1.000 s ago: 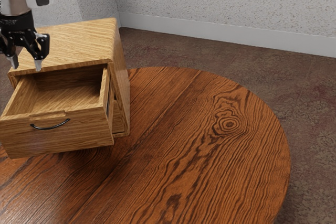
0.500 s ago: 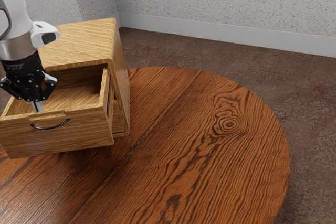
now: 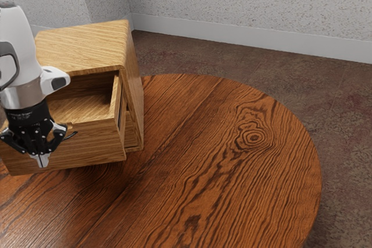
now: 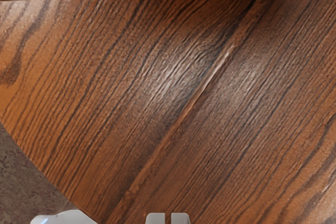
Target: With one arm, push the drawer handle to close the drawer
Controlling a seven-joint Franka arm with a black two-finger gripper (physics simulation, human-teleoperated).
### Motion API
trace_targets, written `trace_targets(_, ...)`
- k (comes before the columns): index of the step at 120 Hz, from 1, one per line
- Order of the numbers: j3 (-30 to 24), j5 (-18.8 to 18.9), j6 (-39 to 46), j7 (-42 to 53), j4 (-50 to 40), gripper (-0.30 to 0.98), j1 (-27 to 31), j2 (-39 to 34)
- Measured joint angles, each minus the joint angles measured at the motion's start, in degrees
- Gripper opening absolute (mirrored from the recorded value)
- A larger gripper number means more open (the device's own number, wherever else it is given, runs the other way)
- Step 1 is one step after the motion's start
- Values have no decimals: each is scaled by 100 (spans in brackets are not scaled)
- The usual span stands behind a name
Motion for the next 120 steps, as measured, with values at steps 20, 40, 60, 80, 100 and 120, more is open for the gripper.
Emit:
trace_targets(20, -9, 135, 598, -98, -214, -10, -16, 10)
trace_targets(40, 11, 332, 939, -172, -364, -10, -33, 30)
trace_targets(60, 75, 636, 1160, -228, -458, -10, -137, 95)
trace_targets(80, 124, 819, 1563, -271, -517, -10, -177, 165)
trace_targets(100, 253, 898, 1880, -302, -558, -10, -194, 280)
trace_targets(120, 330, 965, 2120, -325, -565, -10, -190, 461)
